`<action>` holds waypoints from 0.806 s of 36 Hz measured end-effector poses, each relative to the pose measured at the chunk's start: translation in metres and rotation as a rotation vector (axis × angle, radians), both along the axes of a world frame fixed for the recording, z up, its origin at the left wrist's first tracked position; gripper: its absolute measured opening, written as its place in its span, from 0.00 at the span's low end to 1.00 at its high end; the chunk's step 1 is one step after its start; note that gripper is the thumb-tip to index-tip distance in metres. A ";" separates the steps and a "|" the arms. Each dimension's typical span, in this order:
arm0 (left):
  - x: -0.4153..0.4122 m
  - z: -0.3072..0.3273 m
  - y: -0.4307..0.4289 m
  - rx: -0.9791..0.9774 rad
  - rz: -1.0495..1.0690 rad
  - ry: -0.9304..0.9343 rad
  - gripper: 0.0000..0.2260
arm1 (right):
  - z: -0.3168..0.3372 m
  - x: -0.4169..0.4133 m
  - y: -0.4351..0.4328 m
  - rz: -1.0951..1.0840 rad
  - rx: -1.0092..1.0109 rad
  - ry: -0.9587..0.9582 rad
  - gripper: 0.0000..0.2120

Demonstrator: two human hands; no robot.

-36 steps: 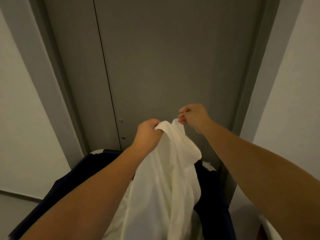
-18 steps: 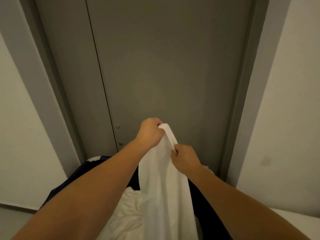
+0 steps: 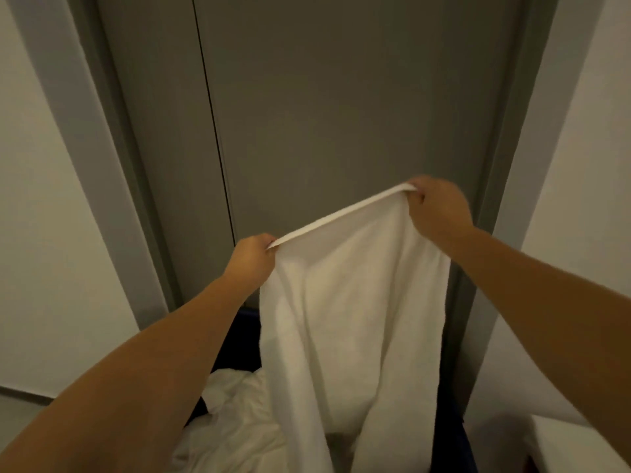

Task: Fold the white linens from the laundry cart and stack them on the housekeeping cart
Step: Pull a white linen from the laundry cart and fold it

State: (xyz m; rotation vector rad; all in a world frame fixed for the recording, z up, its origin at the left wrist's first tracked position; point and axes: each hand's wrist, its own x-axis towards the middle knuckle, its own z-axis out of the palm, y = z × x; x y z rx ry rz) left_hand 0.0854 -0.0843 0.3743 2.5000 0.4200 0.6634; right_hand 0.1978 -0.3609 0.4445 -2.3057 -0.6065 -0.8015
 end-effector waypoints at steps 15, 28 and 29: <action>-0.013 -0.009 0.015 -0.013 0.052 0.083 0.19 | 0.008 0.013 -0.006 -0.022 -0.152 0.226 0.18; -0.010 0.007 -0.005 -0.304 -0.040 0.020 0.15 | -0.003 -0.006 0.017 0.095 -0.071 0.308 0.18; -0.009 0.009 -0.010 -0.304 -0.061 0.024 0.16 | -0.007 -0.011 0.024 0.135 -0.069 0.353 0.19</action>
